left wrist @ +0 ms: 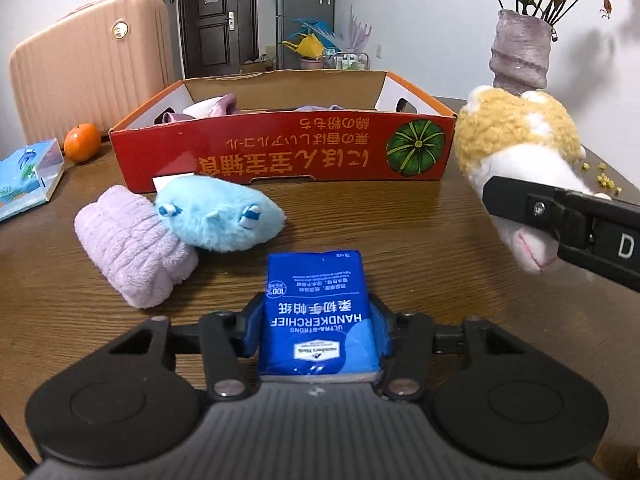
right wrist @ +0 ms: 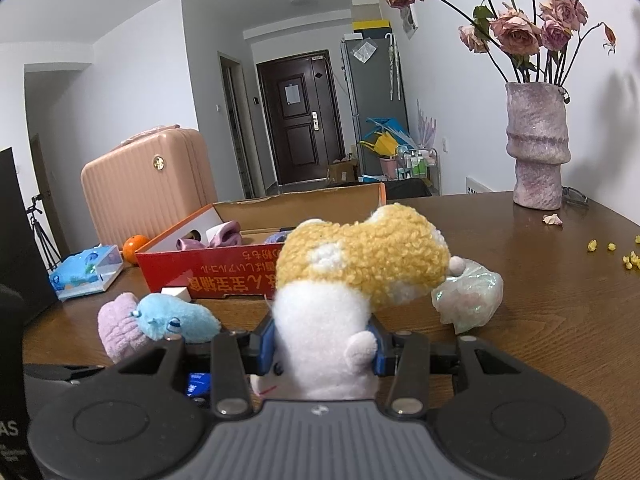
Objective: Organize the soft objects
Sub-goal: 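Close the left tool on the blue handkerchief pack while the right tool holds the sheep, then carry the pack in the left tool while the right tool carries the sheep to the box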
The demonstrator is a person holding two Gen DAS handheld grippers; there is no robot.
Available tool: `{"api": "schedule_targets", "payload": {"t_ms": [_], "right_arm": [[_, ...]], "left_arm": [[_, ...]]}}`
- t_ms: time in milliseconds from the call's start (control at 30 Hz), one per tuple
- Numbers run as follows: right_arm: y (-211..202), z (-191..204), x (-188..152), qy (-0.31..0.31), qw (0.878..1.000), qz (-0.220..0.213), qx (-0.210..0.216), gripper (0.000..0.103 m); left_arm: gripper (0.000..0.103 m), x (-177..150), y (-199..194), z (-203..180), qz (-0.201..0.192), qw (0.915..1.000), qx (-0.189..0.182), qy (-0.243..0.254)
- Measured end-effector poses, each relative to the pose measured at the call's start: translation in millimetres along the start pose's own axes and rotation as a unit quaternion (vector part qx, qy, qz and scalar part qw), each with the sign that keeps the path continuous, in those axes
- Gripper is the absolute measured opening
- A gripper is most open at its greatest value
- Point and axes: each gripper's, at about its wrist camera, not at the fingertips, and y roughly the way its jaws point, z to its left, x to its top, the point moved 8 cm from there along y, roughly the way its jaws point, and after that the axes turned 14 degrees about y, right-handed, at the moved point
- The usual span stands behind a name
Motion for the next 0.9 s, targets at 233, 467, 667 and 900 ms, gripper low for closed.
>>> {"api": "schedule_targets", "payload": {"t_ms": [233, 467, 667, 900], "right_arm": [[-4.3, 0.0, 3.3, 0.008, 1.000, -0.015, 0.012, 0.043], [-5.2, 0.2, 5.4, 0.013, 0.999, -0.025, 0.020, 0.043], [-7.1, -0.2, 6.9, 0.015, 0.999, -0.033, 0.021, 0.043], [-8.9, 3.3, 7.2, 0.010, 0.999, -0.042, 0.015, 0.043]], "left_arm": [[0.052, 0.5, -4.5, 3.4, -0.007, 0.9999, -0.005, -0.006], [0.052, 4.5, -20.3, 7.0, -0.033, 0.9994, 0.001, -0.007], [0.052, 7.8, -38.8, 16.7, -0.061, 0.9979, 0.006, -0.021], [0.052, 13.0, -57.0, 31.1, -0.087, 0.9955, 0.007, -0.035]]}}
